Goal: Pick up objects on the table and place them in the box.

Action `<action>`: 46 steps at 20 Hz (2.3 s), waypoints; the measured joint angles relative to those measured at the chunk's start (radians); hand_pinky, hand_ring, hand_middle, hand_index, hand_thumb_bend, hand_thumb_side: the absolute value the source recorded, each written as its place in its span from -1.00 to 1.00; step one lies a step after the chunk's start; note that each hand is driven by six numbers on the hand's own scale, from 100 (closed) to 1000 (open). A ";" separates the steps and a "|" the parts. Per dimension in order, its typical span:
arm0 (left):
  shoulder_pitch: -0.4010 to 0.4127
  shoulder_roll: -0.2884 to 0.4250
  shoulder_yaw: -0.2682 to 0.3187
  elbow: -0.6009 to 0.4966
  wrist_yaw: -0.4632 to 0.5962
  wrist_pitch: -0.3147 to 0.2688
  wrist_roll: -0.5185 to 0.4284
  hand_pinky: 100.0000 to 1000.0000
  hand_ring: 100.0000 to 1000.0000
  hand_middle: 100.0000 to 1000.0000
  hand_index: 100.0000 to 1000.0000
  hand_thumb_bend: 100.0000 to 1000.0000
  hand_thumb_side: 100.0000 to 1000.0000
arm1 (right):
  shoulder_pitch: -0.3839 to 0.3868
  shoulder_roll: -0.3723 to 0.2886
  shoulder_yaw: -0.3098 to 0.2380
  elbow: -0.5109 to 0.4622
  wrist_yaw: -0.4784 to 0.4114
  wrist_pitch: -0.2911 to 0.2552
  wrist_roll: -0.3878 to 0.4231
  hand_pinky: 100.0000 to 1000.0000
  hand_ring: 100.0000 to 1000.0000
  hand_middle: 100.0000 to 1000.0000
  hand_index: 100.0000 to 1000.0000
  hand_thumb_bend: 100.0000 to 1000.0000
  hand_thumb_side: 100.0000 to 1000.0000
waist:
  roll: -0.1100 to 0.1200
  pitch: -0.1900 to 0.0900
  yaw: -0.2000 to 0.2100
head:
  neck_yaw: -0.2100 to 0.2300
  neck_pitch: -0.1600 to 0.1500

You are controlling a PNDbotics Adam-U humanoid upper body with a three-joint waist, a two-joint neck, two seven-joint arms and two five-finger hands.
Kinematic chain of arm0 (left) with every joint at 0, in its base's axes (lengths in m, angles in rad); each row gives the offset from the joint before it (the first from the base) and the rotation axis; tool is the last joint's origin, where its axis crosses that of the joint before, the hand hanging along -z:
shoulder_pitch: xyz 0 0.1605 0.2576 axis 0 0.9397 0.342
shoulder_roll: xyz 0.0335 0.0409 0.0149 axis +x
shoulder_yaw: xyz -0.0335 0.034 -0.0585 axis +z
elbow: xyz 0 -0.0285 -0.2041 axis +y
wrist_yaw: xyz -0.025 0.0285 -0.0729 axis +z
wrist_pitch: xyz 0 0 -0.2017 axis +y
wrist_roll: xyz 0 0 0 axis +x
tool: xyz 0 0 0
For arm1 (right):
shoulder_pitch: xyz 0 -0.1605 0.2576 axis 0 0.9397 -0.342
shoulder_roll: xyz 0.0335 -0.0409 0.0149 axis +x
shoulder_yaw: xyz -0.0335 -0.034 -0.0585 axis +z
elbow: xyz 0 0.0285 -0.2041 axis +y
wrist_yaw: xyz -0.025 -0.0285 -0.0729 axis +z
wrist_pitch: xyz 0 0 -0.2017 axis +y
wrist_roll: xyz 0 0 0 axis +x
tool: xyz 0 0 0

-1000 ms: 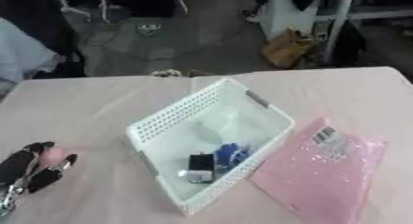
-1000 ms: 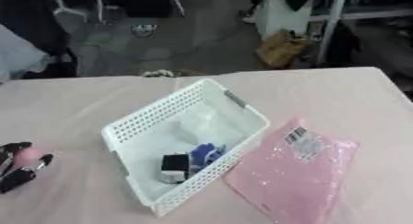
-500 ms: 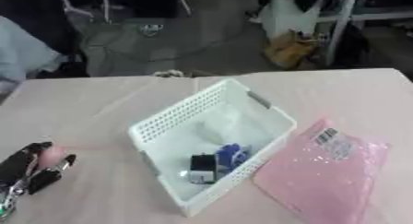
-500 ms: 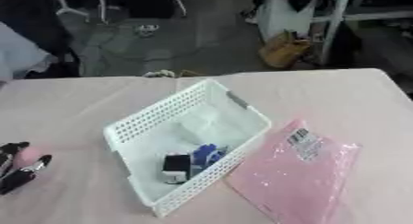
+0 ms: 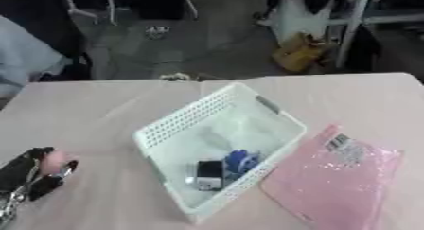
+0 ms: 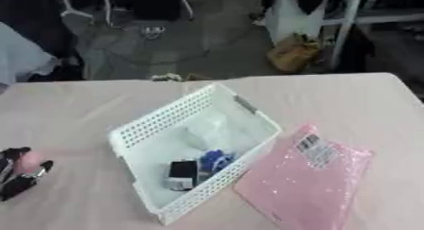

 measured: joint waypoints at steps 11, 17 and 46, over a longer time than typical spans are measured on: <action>-0.010 -0.009 0.002 0.009 -0.005 0.004 0.076 -1.00 -0.29 -0.02 0.70 -0.62 0.59 | 0.001 0.007 -0.001 0.000 0.000 0.002 -0.003 0.48 0.57 0.46 0.46 -1.00 1.00 | 0.000 0.000 -0.002 | 0.002 -0.003; -0.014 -0.009 0.002 0.015 -0.017 0.005 0.078 -1.00 -0.28 -0.02 0.69 -0.60 0.59 | 0.001 0.007 -0.001 0.000 0.000 0.004 -0.004 0.48 0.57 0.46 0.46 -1.00 1.00 | 0.000 0.000 -0.003 | 0.003 -0.003; -0.096 -0.079 0.014 0.162 -0.238 -0.070 0.210 -1.00 -1.00 -1.00 -0.85 -0.34 0.12 | 0.001 0.009 -0.002 0.000 -0.004 -0.005 -0.013 0.48 0.57 0.46 0.43 -1.00 1.00 | 0.000 0.000 -0.011 | 0.003 -0.003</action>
